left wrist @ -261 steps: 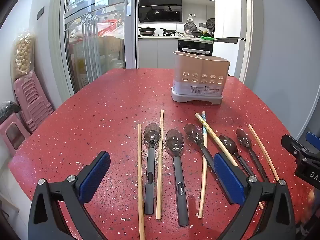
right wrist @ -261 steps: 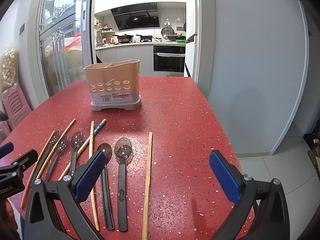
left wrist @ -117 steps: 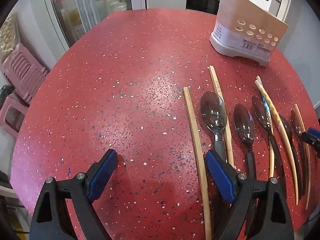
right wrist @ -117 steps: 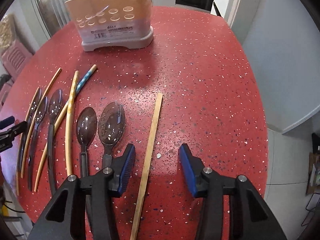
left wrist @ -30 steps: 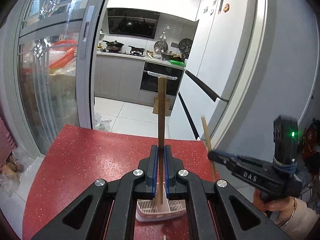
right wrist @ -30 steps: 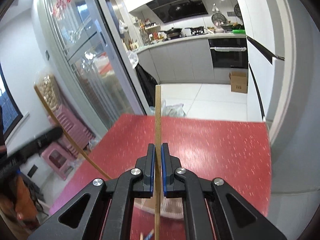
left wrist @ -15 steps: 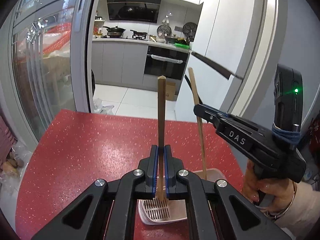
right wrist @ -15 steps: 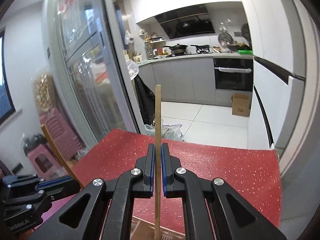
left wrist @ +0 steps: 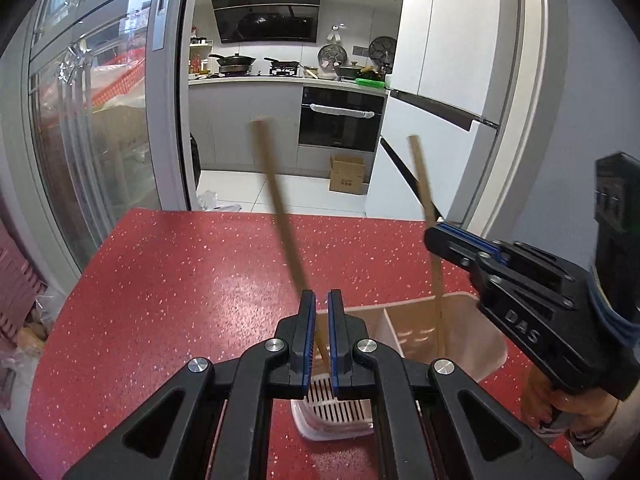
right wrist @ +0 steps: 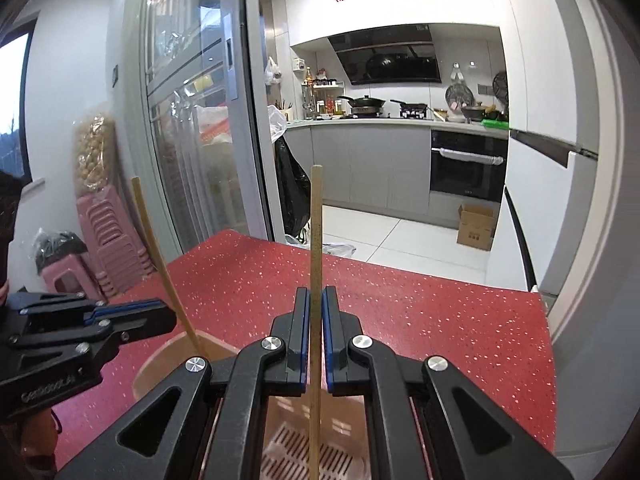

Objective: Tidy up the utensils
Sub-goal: 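Carry both chopsticks to the beige holder and release them inside with both grippers, then move both open grippers back over the remaining spoons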

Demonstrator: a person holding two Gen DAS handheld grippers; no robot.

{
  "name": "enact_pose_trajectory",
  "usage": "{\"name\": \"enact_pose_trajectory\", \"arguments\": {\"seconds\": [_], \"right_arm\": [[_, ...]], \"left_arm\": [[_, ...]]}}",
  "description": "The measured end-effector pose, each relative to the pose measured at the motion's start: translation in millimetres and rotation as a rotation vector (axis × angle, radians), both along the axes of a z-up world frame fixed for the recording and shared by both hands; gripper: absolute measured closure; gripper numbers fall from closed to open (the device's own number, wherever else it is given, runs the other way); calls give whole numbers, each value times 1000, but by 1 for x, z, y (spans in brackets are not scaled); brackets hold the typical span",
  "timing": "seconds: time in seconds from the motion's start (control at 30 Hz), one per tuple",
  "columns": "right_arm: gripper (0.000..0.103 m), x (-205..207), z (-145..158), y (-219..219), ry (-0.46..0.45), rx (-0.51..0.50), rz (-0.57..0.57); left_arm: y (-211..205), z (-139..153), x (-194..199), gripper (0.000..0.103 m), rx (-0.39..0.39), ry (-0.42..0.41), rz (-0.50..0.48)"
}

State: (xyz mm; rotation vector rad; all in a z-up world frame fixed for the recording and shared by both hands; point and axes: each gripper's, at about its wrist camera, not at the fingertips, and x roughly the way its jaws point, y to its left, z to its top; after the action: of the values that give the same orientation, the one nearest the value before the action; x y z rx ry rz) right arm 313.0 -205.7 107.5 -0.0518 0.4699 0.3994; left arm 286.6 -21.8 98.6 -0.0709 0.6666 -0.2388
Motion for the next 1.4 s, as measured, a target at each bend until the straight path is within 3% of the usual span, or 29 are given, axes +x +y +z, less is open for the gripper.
{"name": "enact_pose_trajectory", "arguments": {"seconds": [0.13,0.37,0.43,0.5,0.53,0.8,1.07,1.13,1.27,1.4], "right_arm": [[97,-15,-6,2,6,-40,13],[96,-14,-8,1,78,-53,13],[91,-16,-5,0,87,-58,2],[61,-20,-1,-1,104,-53,-4],[57,-22,1,-3,107,-50,-9],[54,-70,12,-23,204,-14,-51],[48,-148,-22,-52,382,38,-141],[41,-165,-35,-59,423,54,-163],[33,-198,-61,-70,494,71,-195],[33,-226,-88,-77,558,77,-229]], "left_arm": [[2,-9,-3,69,30,10,29],[11,-4,-20,69,18,26,66],[13,-2,-27,69,19,23,71],[17,0,-37,69,17,25,79],[20,0,-42,69,10,29,82],[50,-14,-96,69,-34,78,111],[74,-48,-155,67,-62,160,147],[76,-59,-168,0,-53,189,147],[70,-80,-180,0,-9,217,140],[70,-103,-183,0,37,260,153]]}}
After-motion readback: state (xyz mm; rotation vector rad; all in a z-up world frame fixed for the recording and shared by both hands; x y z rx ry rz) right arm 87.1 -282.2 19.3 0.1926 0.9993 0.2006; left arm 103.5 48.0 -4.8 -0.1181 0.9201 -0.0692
